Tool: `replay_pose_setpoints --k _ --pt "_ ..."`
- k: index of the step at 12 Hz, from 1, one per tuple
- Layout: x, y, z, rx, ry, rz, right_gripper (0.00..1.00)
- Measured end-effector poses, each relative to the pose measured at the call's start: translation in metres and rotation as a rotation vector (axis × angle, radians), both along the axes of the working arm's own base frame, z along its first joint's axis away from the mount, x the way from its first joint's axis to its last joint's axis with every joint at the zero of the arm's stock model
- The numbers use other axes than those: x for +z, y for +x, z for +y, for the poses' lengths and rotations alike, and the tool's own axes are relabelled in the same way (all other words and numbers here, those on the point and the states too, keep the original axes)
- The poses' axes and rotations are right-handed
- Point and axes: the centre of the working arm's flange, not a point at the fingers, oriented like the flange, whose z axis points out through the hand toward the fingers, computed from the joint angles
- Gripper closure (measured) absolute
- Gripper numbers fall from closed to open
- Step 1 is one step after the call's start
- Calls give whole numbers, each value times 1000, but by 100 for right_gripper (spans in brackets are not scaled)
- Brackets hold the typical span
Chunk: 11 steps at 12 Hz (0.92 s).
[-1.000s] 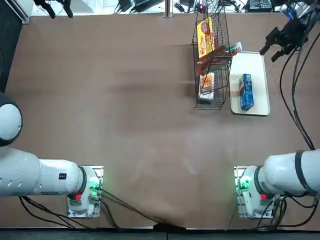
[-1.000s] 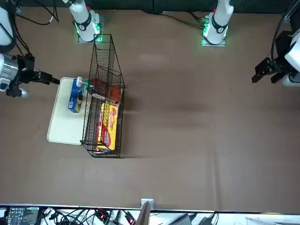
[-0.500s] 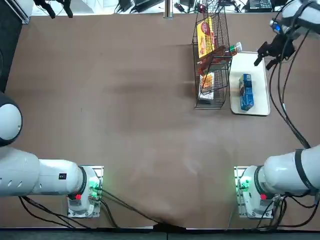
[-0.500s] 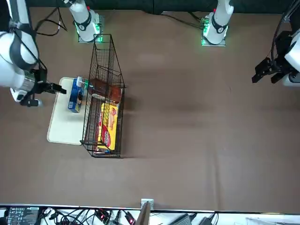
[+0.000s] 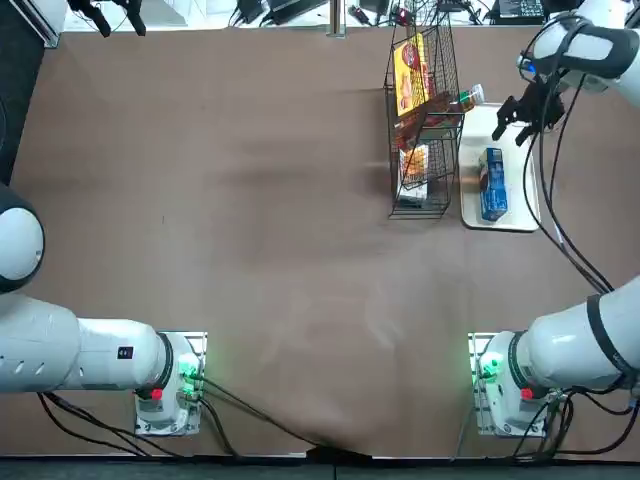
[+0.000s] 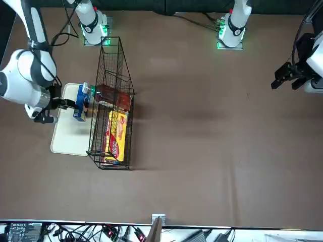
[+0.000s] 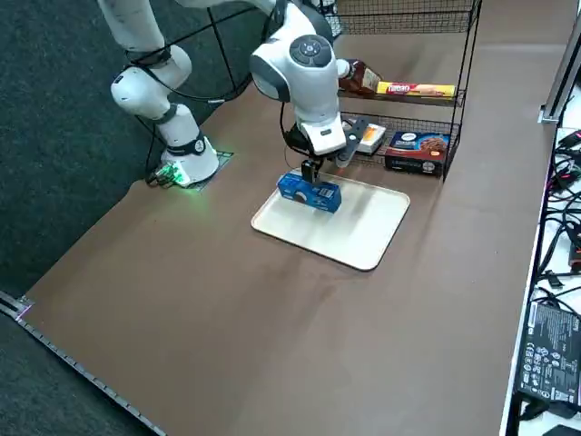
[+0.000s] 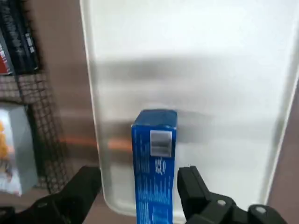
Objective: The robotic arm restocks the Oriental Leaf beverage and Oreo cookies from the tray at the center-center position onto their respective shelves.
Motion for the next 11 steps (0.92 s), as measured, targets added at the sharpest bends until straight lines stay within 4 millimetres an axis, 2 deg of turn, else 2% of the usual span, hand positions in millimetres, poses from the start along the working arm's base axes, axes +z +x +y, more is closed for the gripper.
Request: replay_pose_setpoints --k 5,7,11 --pt "-41 -1 25 -1 -40 -9 0" --pt "-54 -5 26 35 -77 5 0" --pt "-62 -13 24 39 -86 27 0"
